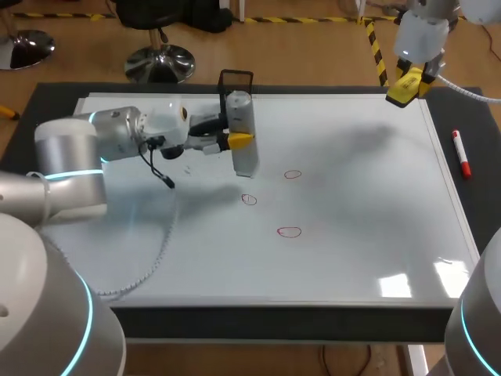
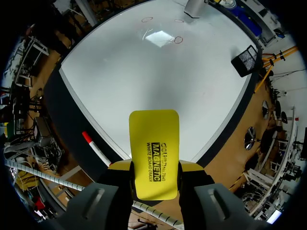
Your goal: Pick up the inspection probe, press it on each red-marked spot on the whiteboard one by one, put down the probe, pick up the eraser, and wipe off all the red marks.
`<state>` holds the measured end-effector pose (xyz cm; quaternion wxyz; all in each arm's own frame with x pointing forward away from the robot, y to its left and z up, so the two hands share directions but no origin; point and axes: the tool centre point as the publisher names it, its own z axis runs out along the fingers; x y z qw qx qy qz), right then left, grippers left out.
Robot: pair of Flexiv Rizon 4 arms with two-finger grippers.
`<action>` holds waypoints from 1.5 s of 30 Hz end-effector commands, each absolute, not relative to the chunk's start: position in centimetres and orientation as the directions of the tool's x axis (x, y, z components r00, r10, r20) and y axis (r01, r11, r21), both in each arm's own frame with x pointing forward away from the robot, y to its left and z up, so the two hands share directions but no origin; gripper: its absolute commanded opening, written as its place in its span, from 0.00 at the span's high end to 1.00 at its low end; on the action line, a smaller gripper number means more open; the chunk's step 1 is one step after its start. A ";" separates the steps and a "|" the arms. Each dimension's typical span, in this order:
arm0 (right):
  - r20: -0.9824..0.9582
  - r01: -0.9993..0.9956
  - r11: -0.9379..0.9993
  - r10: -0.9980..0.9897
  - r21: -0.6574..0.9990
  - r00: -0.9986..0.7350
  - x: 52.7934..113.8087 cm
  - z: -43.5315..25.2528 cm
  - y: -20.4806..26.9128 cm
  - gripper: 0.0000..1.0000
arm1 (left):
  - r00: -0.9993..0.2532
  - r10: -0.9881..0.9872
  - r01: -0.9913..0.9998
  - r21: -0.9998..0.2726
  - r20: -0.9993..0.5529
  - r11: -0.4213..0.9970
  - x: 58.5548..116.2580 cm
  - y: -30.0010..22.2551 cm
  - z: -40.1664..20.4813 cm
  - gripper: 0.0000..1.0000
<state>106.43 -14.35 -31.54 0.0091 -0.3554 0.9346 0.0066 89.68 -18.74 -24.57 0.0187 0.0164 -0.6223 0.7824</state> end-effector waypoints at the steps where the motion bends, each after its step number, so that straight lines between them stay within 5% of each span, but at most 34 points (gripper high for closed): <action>1: -0.018 -0.666 0.746 -0.666 0.004 -0.746 106.4 -31.4 -14.4 1.00 | -0.999 -0.005 -0.044 -0.979 0.046 -0.200 90.1 -18.0 -23.4 1.00; 45: -0.018 -0.666 0.746 -0.666 0.004 -0.746 106.4 -31.4 -14.4 1.00 | -0.922 -0.385 0.024 -0.991 0.029 -0.132 102.9 -4.9 -23.5 1.00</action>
